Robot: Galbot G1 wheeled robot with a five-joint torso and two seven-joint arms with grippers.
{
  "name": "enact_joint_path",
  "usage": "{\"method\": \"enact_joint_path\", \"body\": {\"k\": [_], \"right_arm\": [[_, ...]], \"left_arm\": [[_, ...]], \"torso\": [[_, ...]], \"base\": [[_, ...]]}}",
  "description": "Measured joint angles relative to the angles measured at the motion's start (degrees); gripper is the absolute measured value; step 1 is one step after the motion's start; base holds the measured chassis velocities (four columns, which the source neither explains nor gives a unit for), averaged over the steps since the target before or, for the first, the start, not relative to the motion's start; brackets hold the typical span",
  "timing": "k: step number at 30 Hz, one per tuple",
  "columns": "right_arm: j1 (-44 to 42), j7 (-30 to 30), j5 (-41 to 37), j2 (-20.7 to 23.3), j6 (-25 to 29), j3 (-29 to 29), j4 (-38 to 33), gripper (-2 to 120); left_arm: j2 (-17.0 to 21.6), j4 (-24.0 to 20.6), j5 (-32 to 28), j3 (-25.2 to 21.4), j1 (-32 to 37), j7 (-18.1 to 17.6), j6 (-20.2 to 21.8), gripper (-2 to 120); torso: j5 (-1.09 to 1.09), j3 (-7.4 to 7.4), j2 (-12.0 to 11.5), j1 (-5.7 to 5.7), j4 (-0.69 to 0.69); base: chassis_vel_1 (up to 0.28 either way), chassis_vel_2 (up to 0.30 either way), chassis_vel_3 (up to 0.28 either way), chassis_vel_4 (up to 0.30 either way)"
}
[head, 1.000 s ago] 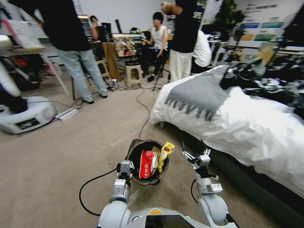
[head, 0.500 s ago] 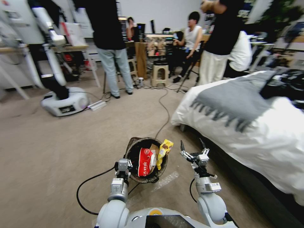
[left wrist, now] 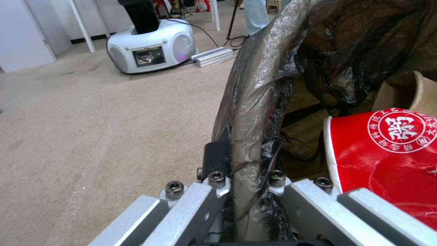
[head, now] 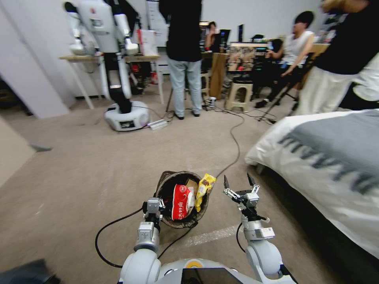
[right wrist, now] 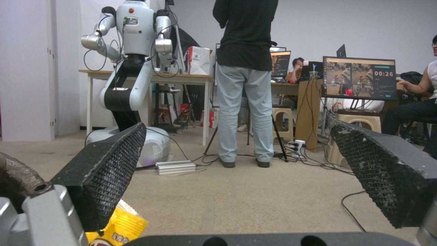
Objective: Pick up the trash bin, then pick up the garbage from the floor and place it into the trash bin.
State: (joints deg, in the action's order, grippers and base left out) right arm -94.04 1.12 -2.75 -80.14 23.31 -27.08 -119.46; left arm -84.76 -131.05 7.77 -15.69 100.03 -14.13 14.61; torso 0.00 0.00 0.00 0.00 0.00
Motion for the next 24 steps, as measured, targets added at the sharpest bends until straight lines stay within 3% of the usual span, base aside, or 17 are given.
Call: {"method": "enact_joint_path", "body": {"k": [16, 24], "right_arm": [[-0.3, -0.1, 0.5, -0.1, 1.2, -0.2, 1.2, 100], [-0.3, -0.2, 0.8, -0.4, 1.7, 0.0, 1.6, 100]], "left_arm": [[0.0, -0.6, -0.9, -1.0, -0.2, -1.3, 0.3, 0], [-0.1, -1.3, -5.9, -3.6, -1.4, -4.6, 6.1, 0]], "torso": [[0.00, 0.00, 0.0, 0.00, 0.00], [0.00, 0.00, 0.0, 0.00, 0.00]], "base": [[0.000, 0.000, 0.000, 0.000], [0.000, 0.000, 0.000, 0.000]]}}
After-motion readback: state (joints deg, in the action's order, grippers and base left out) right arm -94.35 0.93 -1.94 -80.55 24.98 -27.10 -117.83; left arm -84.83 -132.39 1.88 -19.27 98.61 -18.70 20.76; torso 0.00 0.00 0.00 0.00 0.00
